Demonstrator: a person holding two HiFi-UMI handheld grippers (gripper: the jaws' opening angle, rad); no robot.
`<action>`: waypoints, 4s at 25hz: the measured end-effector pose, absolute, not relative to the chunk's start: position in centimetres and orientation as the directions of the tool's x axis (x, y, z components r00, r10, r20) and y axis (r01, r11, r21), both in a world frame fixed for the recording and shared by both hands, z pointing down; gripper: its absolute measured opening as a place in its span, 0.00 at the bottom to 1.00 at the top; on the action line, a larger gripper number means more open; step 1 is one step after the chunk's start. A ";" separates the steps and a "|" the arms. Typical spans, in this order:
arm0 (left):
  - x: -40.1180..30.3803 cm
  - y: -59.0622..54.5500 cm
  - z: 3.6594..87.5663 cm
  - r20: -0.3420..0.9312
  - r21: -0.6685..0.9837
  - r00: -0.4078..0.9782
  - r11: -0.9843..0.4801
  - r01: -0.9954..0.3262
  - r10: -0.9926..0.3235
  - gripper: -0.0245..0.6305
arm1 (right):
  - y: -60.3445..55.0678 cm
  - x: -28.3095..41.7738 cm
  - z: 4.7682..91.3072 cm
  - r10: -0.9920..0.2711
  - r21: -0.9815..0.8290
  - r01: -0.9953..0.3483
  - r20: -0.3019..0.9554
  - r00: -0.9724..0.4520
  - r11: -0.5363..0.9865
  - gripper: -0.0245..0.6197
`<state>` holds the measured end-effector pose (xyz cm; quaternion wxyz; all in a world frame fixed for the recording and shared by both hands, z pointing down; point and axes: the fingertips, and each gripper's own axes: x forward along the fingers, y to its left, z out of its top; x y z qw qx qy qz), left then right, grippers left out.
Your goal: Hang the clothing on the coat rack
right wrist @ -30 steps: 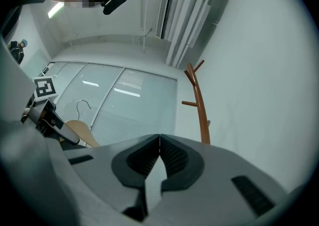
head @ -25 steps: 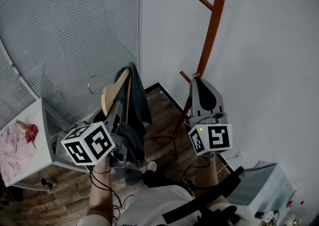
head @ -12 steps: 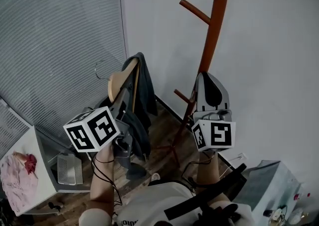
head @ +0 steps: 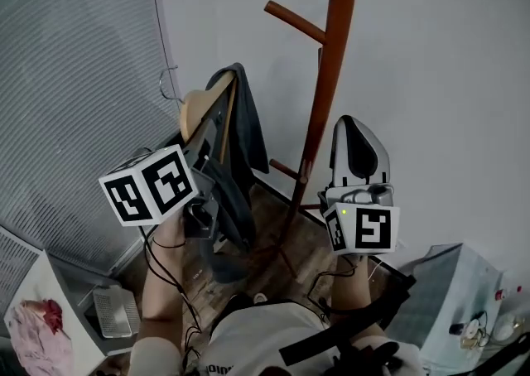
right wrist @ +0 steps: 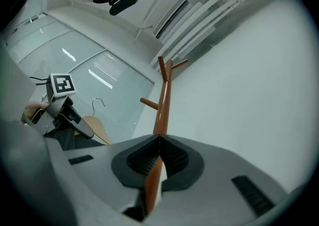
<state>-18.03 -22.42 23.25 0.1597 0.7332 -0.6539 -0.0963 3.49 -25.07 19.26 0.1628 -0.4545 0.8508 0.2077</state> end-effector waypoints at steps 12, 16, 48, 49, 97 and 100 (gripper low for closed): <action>-16.5 -26.8 19.6 0.096 0.265 0.290 -0.257 -0.930 -0.952 0.12 | -24.7 4.9 18.6 -0.789 0.181 -0.916 -0.466 -0.401 0.358 0.07; -15.4 -28.3 18.8 0.104 0.246 0.338 -0.305 -0.920 -0.935 0.12 | -25.0 5.6 18.5 -0.808 0.162 -0.935 -0.471 -0.353 0.315 0.07; -11.7 -30.2 14.9 0.064 0.012 0.347 -0.347 -0.938 -0.936 0.12 | -24.5 7.2 17.6 -0.824 0.158 -0.959 -0.490 -0.284 0.236 0.07; -11.5 -30.3 14.9 0.067 0.004 0.347 -0.347 -0.938 -0.935 0.12 | -24.5 7.3 17.7 -0.825 0.156 -0.960 -0.490 -0.281 0.234 0.07; -8.3 -31.6 17.5 0.160 -0.199 0.358 -0.385 -0.901 -0.920 0.12 | -24.2 9.1 18.6 -0.849 0.135 -0.974 -0.477 -0.226 0.183 0.07; -8.0 -31.6 17.8 0.166 -0.198 0.371 -0.400 -0.895 -0.913 0.12 | -24.1 9.2 18.7 -0.850 0.137 -0.974 -0.476 -0.224 0.180 0.07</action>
